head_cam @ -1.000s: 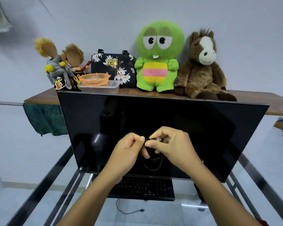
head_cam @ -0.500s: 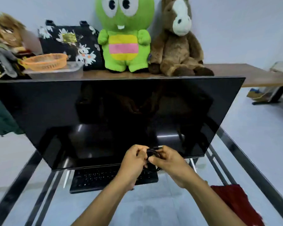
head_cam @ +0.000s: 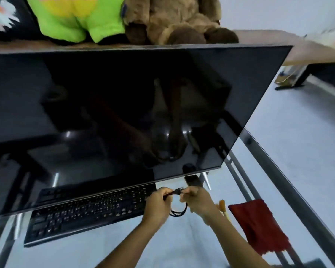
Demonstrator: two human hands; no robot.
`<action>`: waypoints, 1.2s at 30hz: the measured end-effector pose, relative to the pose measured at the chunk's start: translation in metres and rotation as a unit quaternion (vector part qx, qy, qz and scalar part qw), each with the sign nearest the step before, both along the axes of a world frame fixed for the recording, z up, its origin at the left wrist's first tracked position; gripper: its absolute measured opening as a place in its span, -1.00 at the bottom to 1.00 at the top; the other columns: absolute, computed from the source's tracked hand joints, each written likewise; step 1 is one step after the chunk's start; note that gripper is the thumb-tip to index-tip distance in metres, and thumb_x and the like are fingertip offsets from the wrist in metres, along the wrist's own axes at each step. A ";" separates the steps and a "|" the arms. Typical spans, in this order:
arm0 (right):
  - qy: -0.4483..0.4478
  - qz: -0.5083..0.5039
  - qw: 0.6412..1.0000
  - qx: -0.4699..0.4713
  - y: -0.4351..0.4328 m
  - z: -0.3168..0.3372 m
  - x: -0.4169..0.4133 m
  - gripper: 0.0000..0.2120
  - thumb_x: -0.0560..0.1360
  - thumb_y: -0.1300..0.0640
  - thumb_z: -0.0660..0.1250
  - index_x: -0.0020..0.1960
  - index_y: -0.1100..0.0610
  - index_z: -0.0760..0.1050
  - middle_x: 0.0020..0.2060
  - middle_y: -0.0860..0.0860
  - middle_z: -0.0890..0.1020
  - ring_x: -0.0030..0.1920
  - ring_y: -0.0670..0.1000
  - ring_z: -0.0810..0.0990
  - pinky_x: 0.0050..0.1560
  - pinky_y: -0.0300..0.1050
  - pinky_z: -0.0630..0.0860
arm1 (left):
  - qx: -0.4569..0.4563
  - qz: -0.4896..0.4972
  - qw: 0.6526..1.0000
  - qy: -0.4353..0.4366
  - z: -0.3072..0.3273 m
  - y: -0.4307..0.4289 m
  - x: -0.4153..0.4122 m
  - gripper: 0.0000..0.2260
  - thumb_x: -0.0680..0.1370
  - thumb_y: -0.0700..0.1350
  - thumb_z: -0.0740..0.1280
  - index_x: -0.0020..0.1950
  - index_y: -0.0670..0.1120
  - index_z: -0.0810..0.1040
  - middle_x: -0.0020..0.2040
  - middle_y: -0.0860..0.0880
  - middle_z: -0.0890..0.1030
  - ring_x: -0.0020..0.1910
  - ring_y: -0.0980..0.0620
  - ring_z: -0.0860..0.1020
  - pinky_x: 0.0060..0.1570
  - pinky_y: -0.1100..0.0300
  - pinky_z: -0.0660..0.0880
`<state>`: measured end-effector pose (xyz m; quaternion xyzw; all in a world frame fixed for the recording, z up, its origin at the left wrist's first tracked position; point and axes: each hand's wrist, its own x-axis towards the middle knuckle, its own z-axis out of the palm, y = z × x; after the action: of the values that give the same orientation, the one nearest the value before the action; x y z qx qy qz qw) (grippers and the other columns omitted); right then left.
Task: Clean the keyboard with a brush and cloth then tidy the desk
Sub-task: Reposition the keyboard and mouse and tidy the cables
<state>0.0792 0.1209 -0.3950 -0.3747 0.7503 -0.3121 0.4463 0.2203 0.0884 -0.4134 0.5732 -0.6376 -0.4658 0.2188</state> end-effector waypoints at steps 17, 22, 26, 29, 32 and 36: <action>0.269 0.124 0.953 -0.056 -0.019 -0.074 0.000 -0.52 0.59 0.14 0.24 0.48 0.10 0.24 0.29 0.08 0.41 0.11 0.06 0.59 0.03 -0.20 0.49 | -0.205 -0.202 0.898 -0.334 -0.053 -0.035 -0.028 -0.44 0.49 -0.32 0.21 0.49 -0.09 0.27 0.27 -0.03 0.43 0.26 -0.05 0.37 0.22 0.16 0.41; 0.351 0.170 0.913 -0.118 -0.003 -0.087 0.001 -0.39 0.33 0.10 0.56 0.32 0.12 0.46 0.16 0.09 0.48 -0.11 0.03 0.64 -0.30 -0.30 0.53 | -0.282 -0.202 0.880 -0.324 -0.063 -0.029 -0.021 -0.45 0.06 -0.29 0.56 0.06 -0.14 0.66 -0.10 -0.04 0.57 -0.17 -0.05 0.56 -0.23 0.12 0.57; 0.386 0.210 0.877 -0.195 0.011 -0.094 0.003 -0.40 0.31 0.04 0.57 0.29 0.16 0.49 0.23 0.07 0.50 0.05 0.04 0.56 -0.06 -0.20 0.59 | -0.289 -0.198 0.880 -0.320 -0.070 -0.025 -0.019 -0.40 0.07 -0.24 0.58 0.11 -0.16 0.64 -0.06 -0.04 0.56 -0.10 -0.06 0.51 -0.18 0.10 0.57; 0.429 0.229 0.851 -0.200 0.020 -0.104 0.002 -0.42 0.32 0.00 0.57 0.26 0.19 0.53 0.27 0.13 0.56 0.12 0.08 0.60 0.04 -0.12 0.60 | -0.282 -0.206 0.878 -0.328 -0.073 -0.024 -0.018 -0.43 0.19 -0.19 0.55 0.19 -0.18 0.59 0.02 -0.06 0.56 0.01 -0.07 0.48 -0.06 0.07 0.55; 0.439 0.229 0.848 -0.191 0.019 -0.112 0.002 -0.43 0.30 0.05 0.58 0.25 0.19 0.55 0.27 0.14 0.56 0.13 0.10 0.61 0.05 -0.10 0.61 | -0.280 -0.218 0.874 -0.332 -0.075 -0.020 -0.015 -0.44 0.29 -0.19 0.46 0.30 -0.21 0.53 0.17 -0.12 0.58 0.22 -0.13 0.47 0.18 -0.01 0.50; 0.461 0.233 0.833 -0.198 0.009 -0.117 0.003 -0.48 0.37 0.03 0.53 0.27 0.19 0.54 0.28 0.15 0.56 0.16 0.10 0.60 0.14 -0.10 0.56 | -0.300 -0.220 0.861 -0.348 -0.079 -0.005 -0.004 -0.51 0.49 -0.16 0.10 0.39 -0.25 0.43 0.40 -0.19 0.44 0.43 -0.15 0.36 0.38 -0.09 0.20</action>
<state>0.0824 0.1301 -0.5117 -0.7195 0.6815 -0.1317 0.0244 0.2161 0.0832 -0.4921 0.4495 -0.8906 -0.0585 0.0360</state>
